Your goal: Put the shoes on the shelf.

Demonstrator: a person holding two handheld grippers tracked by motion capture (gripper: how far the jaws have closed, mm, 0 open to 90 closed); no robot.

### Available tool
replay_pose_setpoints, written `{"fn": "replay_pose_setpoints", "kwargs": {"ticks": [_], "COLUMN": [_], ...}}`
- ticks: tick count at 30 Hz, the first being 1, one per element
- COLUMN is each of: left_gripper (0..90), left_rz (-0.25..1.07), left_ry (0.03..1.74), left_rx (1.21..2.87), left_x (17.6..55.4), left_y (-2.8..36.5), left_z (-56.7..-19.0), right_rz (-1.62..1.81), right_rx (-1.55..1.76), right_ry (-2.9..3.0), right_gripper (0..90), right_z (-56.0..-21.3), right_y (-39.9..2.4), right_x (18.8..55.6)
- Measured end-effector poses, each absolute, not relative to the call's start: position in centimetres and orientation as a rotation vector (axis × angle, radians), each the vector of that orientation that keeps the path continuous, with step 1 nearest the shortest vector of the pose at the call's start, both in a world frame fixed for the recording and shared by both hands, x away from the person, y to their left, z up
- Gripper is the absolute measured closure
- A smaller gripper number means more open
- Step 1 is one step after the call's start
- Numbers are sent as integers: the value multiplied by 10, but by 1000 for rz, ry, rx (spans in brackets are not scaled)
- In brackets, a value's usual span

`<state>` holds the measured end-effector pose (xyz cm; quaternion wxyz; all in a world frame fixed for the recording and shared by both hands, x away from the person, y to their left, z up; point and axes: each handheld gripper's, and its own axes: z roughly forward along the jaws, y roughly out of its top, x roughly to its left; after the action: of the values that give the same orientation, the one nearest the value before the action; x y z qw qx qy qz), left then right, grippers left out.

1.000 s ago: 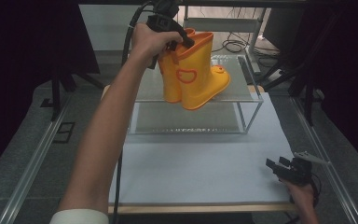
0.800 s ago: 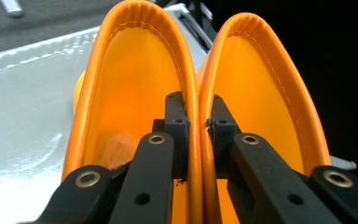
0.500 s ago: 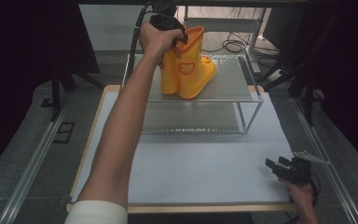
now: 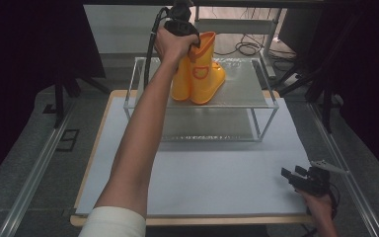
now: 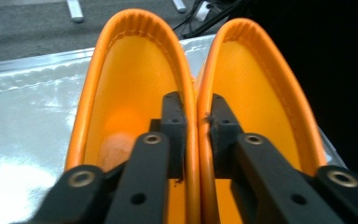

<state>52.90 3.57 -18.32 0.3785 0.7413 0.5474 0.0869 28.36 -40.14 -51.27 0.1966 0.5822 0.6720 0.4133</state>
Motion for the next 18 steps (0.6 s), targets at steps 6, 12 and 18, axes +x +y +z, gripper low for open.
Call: {"fn": "replay_pose_setpoints", "kwargs": {"ticks": [6, 12, 18], "left_gripper": [560, 474, 516], "left_rz": [229, 274, 291], "left_ry": [1332, 1259, 1171], "left_rx": [1874, 1872, 1870], "left_x": [523, 510, 484], "left_y": [37, 40, 52], "left_z": [-174, -156, -145], "right_rz": [1151, 1148, 1145], "right_rx": [1626, 1624, 1619], "right_ry": [1892, 1897, 1899], "right_gripper": [328, 328, 328], "right_z": [-514, -515, -514], "right_y": [-399, -397, -397], "right_x": [284, 284, 283]}}
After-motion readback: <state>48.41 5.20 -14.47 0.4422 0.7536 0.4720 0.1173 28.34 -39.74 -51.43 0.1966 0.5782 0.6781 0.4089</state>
